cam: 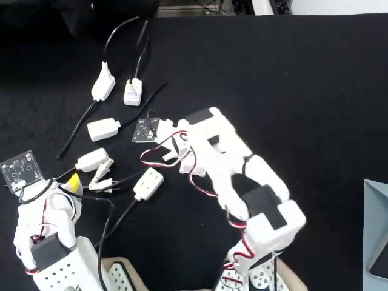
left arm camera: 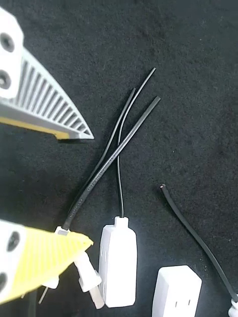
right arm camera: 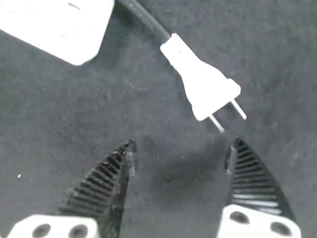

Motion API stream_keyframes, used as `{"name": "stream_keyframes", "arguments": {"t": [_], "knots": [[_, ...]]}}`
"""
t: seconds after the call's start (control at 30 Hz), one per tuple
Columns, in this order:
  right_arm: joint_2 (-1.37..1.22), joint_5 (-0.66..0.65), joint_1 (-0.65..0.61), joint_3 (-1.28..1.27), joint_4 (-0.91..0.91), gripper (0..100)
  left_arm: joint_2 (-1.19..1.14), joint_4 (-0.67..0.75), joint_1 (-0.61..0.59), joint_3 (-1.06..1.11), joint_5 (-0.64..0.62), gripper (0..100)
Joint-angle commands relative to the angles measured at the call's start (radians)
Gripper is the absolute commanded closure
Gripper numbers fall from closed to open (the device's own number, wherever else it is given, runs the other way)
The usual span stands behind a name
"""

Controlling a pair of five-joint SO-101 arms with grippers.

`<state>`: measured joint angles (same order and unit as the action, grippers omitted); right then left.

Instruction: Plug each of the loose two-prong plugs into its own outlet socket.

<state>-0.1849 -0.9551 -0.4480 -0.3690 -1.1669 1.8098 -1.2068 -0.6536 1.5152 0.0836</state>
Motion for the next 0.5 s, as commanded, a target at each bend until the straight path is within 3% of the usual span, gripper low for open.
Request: {"name": "stream_keyframes", "arguments": {"t": [0.0, 0.47], "knots": [[-0.025, -0.011, -0.040, 0.081, 0.011, 70.8, 0.008, 0.018, -0.005, -0.001, 0.008, 71], [-0.047, -0.011, -0.072, 0.087, 0.124, 71.0, 0.008, 0.025, -0.002, 0.013, 0.009, 71]]}}
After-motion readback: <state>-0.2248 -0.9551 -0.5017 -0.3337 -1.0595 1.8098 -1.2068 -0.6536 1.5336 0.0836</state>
